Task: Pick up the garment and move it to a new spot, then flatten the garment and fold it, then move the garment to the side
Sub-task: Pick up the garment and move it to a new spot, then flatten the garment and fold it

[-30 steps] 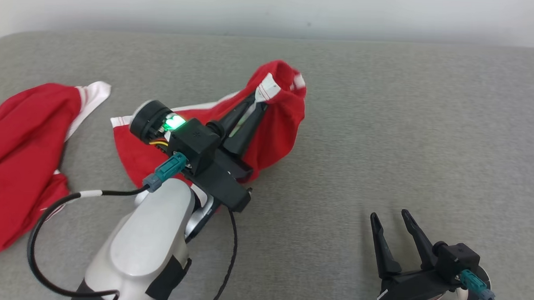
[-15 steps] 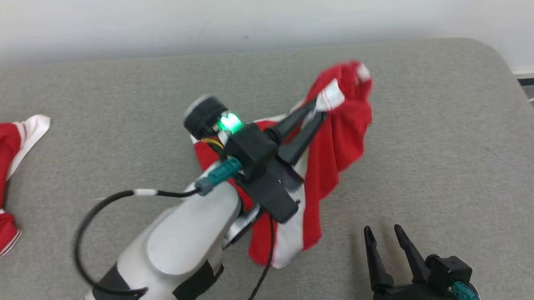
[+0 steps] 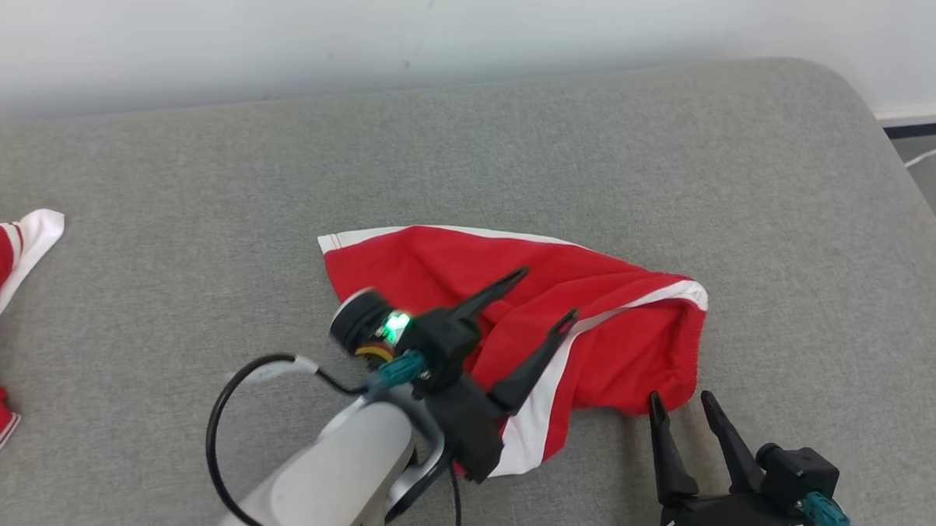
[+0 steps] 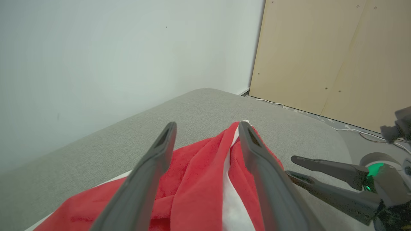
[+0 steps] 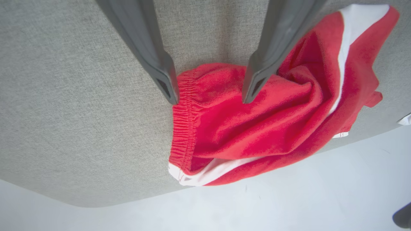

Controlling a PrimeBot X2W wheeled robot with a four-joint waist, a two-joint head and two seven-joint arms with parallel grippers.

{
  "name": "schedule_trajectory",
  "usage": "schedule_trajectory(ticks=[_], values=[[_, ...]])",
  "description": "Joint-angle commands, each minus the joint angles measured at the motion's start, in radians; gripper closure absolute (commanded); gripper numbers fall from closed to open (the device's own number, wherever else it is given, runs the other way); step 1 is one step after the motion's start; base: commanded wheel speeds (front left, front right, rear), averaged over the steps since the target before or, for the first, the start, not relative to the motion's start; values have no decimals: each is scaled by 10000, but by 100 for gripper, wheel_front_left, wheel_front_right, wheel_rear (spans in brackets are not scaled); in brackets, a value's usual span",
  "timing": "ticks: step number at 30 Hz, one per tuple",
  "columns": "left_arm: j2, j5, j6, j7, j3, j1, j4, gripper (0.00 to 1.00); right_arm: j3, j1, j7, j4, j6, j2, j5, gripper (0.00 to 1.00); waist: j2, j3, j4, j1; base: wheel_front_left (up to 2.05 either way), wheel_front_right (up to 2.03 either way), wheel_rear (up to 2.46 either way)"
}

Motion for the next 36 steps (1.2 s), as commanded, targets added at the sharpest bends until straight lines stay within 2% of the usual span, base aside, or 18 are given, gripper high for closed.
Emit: schedule_trajectory(ticks=[1,7,12,18,19,20,21,22,29,36], values=[[16,-15,96,-16,107,292,42,0,-46,22,-10,-12,-6,-17,-50,0,0,-115,104,0,0,0,0],[10,359,295,-16,737,1493,273,0,-333,238,-10,-202,-6,-55,-244,0,0,-416,361,0,0,0,0],[11,531,75,-16,939,2443,773,0,-452,262,-10,-410,-6,-122,-301,0,0,-435,410,0,0,0,0],[16,474,-82,-16,885,2872,1346,0,-417,109,-10,-601,-6,-194,-383,0,0,-165,67,0,0,0,0],[14,466,-87,-16,887,2852,1367,19,-451,104,-8,-606,-6,-193,-381,0,0,-137,12,0,0,0,0],[11,459,-97,-16,908,2842,1409,28,-445,99,-10,-615,-6,-190,-384,0,0,-116,-52,0,0,0,0],[11,475,-94,-16,931,2823,1424,92,-476,104,-10,-629,-6,-197,-381,0,0,-96,-97,0,0,0,0],[12,506,-68,-16,983,2810,1472,100,-488,112,-10,-638,-6,-202,-374,0,0,-76,-140,0,0,0,0],[8,593,17,-16,1100,2632,2055,100,-649,256,-10,-697,-6,-183,-383,0,0,-36,-140,0,0,0,0],[11,724,144,-16,1359,2573,1747,100,-705,210,-10,-709,-6,-94,-383,0,0,-13,171,0,0,0,0]])
